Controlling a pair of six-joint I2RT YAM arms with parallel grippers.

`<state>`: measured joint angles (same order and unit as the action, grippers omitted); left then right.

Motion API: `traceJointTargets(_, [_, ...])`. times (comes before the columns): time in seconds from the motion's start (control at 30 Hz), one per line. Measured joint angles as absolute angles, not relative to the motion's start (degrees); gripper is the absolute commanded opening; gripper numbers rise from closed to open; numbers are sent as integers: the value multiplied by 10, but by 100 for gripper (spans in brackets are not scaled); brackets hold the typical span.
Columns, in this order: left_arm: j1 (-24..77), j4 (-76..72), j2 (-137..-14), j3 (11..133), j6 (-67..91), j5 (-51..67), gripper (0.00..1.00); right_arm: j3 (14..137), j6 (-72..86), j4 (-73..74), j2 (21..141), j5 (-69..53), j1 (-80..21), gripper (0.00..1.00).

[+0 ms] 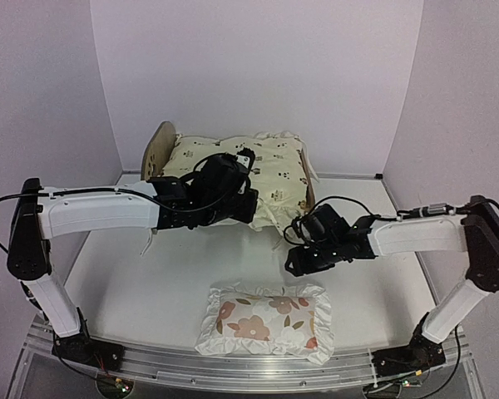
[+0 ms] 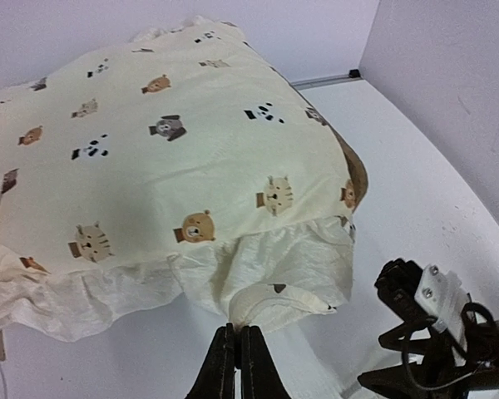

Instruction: Set up the pet bed

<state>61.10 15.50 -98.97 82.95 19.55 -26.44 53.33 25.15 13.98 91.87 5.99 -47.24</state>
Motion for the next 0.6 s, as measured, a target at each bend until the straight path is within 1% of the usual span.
traceJointTargets(0.13, [602,154,-993,837,190,-319,2,583,260,105,1002,78,-479,52])
traceJointTargets(0.3, [575,149,-999,840,186,-332,2,650,267,63,1086,122,-483,53])
traceJointTargets(0.6, [559,142,-999,839,179,-327,2,706,268,40,1160,227,-487,51])
